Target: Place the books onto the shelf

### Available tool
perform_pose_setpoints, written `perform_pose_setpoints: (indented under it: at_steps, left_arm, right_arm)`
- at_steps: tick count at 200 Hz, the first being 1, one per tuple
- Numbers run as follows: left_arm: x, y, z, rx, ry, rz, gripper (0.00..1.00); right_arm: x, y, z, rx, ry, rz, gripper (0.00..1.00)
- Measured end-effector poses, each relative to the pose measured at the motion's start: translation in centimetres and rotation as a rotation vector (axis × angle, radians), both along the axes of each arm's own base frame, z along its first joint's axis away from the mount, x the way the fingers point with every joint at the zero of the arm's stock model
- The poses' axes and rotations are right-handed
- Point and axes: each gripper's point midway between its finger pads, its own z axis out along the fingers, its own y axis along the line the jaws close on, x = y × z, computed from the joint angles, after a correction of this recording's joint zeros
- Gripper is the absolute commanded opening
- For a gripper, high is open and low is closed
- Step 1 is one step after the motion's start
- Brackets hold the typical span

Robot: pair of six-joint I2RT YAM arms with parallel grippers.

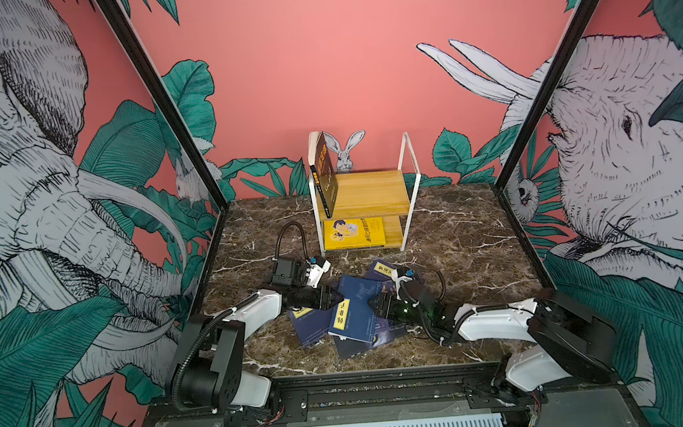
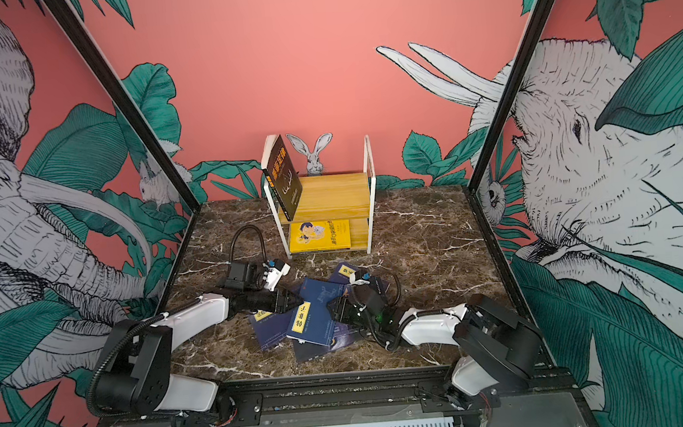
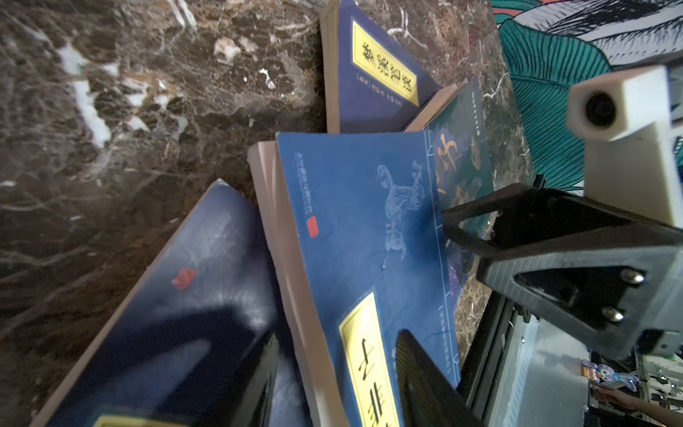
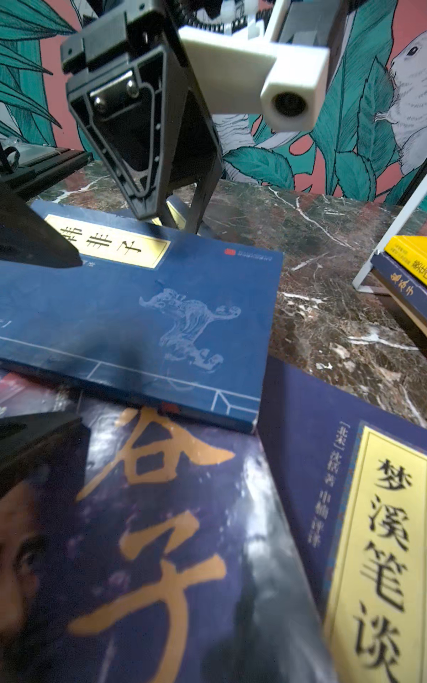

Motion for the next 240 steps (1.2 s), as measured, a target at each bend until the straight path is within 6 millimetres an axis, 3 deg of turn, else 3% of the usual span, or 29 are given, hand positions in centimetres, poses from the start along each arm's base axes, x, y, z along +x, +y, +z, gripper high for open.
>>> perform_pose_setpoints:
  at_steps: [16, 52, 111, 125, 161, 177, 210, 240]
  left_arm:
    - [0.0, 0.0, -0.3, 0.006, 0.01, 0.002, 0.46]
    - [0.4, 0.3, -1.2, 0.034, 0.03, 0.014, 0.24]
    - [0.5, 0.5, -2.1, 0.061, 0.058, 0.022, 0.13]
    - [0.6, 0.5, -2.0, 0.062, 0.055, 0.02, 0.13]
    - [0.6, 0.4, -1.9, 0.061, 0.05, 0.017, 0.12]
    - [0.6, 0.5, -1.8, 0.062, 0.045, 0.015, 0.2]
    - [0.6, 0.4, -0.3, 0.049, -0.01, 0.0, 0.5]
    - [1.0, 0.6, 3.2, 0.003, -0.123, 0.003, 0.73]
  right_arm:
    - [0.1, 0.7, -0.1, 0.016, 0.007, 0.005, 0.64]
    - [0.2, 1.5, 0.0, 0.057, 0.009, 0.01, 0.64]
    - [0.8, 3.0, 0.1, 0.14, 0.009, 0.033, 0.57]
    - [0.9, 3.3, 0.2, 0.163, 0.01, 0.036, 0.51]
    - [1.0, 3.6, -0.6, 0.179, 0.032, 0.045, 0.15]
    - [1.3, 3.5, -0.5, 0.192, 0.035, 0.043, 0.0]
    - [2.0, 3.1, 0.5, 0.217, 0.021, 0.033, 0.0]
    - [2.6, 2.1, 2.8, 0.238, -0.013, 0.02, 0.0]
